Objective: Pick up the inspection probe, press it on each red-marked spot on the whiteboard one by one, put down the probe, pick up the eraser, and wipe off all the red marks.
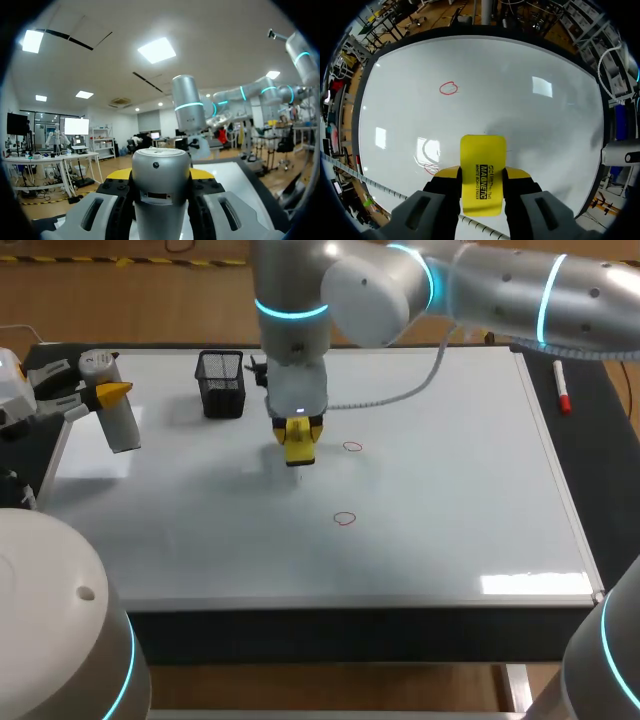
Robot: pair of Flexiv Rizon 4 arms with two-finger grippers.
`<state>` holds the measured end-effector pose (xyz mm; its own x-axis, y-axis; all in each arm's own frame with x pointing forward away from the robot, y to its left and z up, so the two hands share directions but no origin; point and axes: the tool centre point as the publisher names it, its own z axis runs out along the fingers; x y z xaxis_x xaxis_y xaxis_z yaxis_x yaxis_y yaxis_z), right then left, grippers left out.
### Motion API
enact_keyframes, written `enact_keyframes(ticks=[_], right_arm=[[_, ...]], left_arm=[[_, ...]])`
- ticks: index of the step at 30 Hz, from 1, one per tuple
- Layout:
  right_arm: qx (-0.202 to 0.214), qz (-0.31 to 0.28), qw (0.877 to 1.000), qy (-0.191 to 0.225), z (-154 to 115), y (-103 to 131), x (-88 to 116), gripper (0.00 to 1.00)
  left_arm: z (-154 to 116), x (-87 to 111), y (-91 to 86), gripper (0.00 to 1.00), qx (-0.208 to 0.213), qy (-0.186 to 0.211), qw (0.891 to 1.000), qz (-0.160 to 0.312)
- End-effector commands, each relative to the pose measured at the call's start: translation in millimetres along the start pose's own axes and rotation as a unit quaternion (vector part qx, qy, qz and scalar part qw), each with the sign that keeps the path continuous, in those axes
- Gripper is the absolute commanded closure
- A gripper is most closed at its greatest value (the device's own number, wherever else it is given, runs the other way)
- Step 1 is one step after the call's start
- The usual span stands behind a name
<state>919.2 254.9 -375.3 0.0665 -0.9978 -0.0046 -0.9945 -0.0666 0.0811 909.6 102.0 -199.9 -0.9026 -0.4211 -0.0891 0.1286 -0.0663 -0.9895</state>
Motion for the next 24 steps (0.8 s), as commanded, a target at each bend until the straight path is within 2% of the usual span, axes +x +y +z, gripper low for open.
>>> enact_keyframes(ticks=[1, 7, 16, 24], right_arm=[[0.001, 0.006, 1.0, -0.007, -8.4, -5.5, 23.6, 1.0], [-0.001, 0.022, 1.0, -0.008, -12.4, -11.9, 62.0, 1.0], [0.003, 0.083, 0.997, -0.006, -16.7, -26.5, 140.2, 1.0], [0.002, 0.144, 0.989, -0.023, -18.9, -37.3, 202.7, 1.0]], left_arm=[[-0.1, 0.1, -1.1, 1.0, 0.0, 0.0, 1.0, 0.0], [-0.1, 0.1, -1.1, 1.0, 0.0, 0.0, 1.0, 0.0], [-0.1, 0.1, -1.1, 1.0, 0.0, 0.0, 1.0, 0.0], [-0.1, 0.1, -1.1, 1.0, 0.0, 0.0, 1.0, 0.0]])
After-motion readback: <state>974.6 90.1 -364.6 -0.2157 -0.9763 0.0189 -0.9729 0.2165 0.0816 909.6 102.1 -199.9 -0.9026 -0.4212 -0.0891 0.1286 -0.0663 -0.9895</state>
